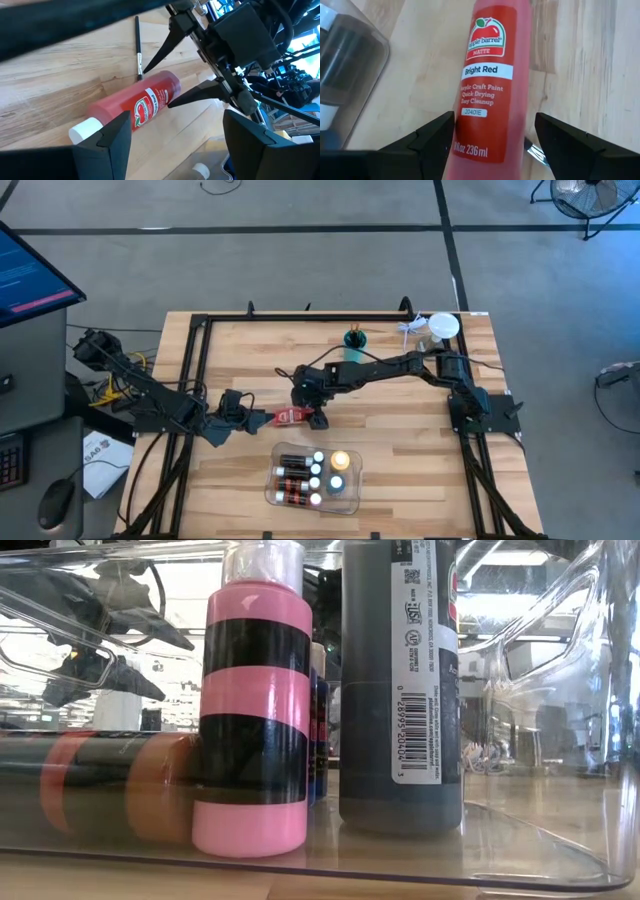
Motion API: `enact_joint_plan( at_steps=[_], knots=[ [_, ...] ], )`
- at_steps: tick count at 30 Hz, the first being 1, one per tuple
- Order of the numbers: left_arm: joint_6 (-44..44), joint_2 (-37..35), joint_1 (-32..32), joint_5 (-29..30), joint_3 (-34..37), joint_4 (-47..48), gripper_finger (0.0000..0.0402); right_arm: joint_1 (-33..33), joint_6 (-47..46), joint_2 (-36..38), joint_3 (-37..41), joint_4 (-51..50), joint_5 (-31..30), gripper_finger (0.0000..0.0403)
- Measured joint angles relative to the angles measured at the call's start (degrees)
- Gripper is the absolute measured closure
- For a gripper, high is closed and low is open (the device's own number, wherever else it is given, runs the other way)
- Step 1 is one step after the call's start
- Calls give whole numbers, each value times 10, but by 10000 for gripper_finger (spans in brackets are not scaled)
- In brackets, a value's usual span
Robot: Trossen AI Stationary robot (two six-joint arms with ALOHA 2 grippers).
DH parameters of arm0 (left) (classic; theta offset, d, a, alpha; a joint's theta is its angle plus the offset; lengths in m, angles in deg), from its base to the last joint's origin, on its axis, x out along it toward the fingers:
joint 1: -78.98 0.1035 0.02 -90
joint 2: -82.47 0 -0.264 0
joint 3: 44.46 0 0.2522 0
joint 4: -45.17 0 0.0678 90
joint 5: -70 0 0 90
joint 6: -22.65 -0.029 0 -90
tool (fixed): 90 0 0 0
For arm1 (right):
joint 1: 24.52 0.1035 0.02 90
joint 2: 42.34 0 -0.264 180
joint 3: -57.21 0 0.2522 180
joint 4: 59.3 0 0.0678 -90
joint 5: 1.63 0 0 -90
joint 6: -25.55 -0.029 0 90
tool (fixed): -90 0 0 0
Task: Pick & Place Paint Supplies
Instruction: Put the red paint bottle into the transparent bin
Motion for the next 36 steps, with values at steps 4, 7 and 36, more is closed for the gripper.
enact_joint_plan(
  at_steps=[4, 7, 36],
  knots=[
    [0, 0, 0, 0, 0, 0, 183, 0, 0, 0, 0, -4, 0, 132],
    [0, 0, 0, 0, 0, 0, 183, 0, 0, -1, 0, 0, 0, 132],
    [-7, 0, 0, 1, 0, -2, 183, 16, -34, -1, 0, -1, 4, 132]
  ],
)
